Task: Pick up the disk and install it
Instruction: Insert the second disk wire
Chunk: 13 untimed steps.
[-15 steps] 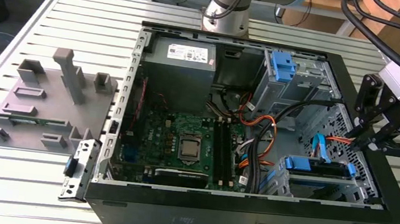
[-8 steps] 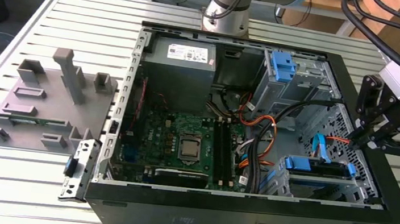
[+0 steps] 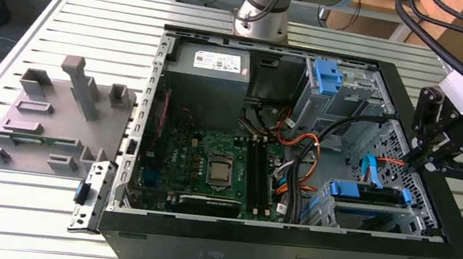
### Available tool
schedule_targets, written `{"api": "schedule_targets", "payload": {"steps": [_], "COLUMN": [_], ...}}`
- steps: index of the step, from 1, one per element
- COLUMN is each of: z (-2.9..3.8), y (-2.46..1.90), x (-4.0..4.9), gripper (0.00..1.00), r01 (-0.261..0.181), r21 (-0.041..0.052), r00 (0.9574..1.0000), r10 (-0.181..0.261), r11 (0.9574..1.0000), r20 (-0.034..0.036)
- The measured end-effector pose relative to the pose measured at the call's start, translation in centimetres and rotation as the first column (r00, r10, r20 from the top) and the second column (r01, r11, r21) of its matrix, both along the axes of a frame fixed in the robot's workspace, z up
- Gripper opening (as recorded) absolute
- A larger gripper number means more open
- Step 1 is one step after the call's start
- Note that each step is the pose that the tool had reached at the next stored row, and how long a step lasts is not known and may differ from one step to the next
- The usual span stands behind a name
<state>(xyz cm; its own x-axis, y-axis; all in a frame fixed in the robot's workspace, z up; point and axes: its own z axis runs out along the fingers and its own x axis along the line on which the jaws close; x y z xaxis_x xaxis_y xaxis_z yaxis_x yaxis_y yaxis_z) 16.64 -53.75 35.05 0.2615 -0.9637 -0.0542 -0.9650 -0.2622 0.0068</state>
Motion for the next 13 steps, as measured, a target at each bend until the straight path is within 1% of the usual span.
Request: {"api": "schedule_targets", "payload": {"steps": [5, 13], "z": [0.01, 0.00], "y": [0.00, 0.00], "x": [-0.40, -1.54], "gripper": [0.22, 0.22], "r01": [0.000, 0.000], "r21": [-0.0006, -0.0030], "r00": [1.0000, 1.0000], "r10": [0.000, 0.000], "r11": [1.0000, 1.0000], "r20": [0.0024, 0.0074]}}
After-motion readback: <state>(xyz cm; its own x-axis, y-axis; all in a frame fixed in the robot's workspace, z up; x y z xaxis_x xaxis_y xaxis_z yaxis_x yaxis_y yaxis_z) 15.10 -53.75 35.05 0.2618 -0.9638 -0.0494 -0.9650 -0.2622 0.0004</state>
